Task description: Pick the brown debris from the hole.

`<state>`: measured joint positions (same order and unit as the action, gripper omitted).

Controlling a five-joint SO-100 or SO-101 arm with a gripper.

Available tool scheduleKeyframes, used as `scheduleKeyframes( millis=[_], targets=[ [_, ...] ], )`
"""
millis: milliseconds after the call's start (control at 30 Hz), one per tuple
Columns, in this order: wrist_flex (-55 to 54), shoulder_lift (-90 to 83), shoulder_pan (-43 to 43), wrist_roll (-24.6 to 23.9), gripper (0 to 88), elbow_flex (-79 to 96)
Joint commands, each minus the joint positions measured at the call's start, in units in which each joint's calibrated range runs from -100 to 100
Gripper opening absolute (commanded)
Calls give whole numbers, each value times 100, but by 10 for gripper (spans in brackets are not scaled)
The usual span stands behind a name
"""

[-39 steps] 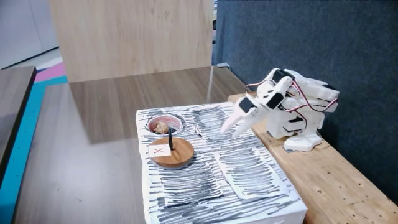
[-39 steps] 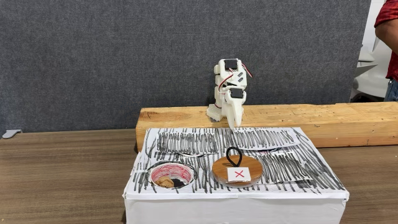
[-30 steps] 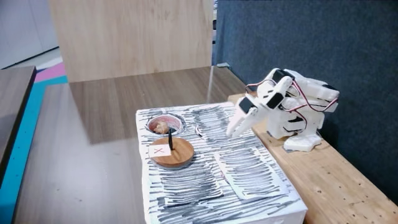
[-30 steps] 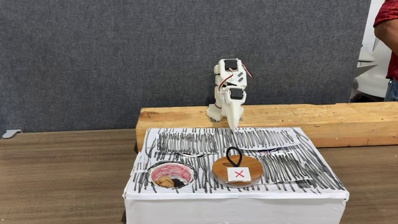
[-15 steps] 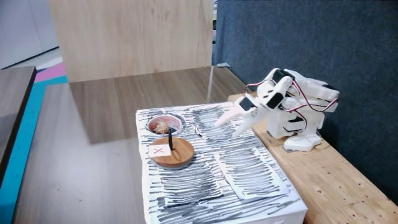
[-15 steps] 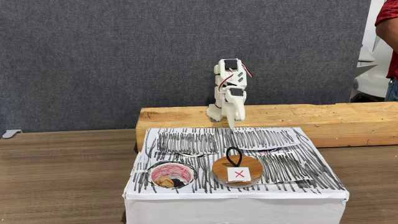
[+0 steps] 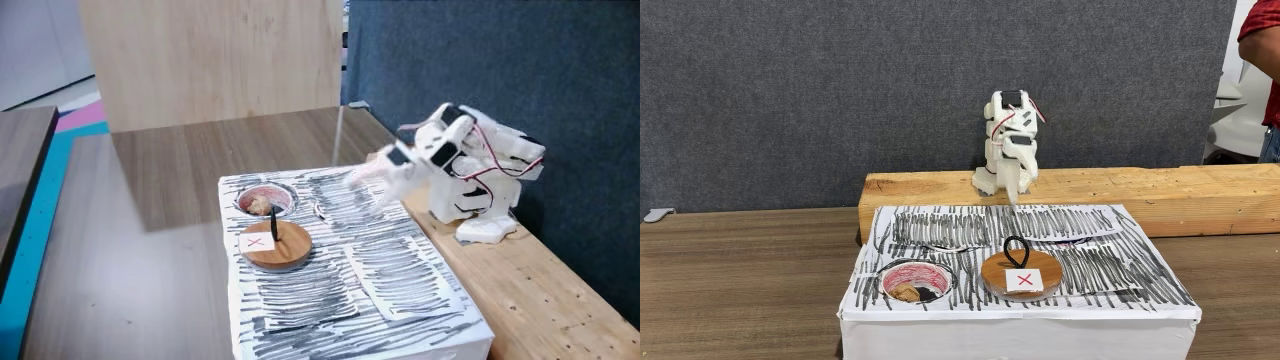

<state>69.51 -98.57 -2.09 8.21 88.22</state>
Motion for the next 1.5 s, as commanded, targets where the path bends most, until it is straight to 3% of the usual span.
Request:
scheduleKeyframes(
  millis=[0, 233, 667, 933, 967, 1233, 1467],
  targets=[
    [-88, -26, 5, 30, 435, -834],
    [-79, 1390, -54, -27, 435, -2649],
    [-71, 7688, -127, -27, 435, -9658],
    [-21, 10703, -1465, -27, 434, -12421],
    [30, 11390, -1969, -32, 416, -12788],
    [38, 11658, -2283, 20, 279, -12779],
    [650, 12152, -2327, -37, 269, -12645]
  ],
)
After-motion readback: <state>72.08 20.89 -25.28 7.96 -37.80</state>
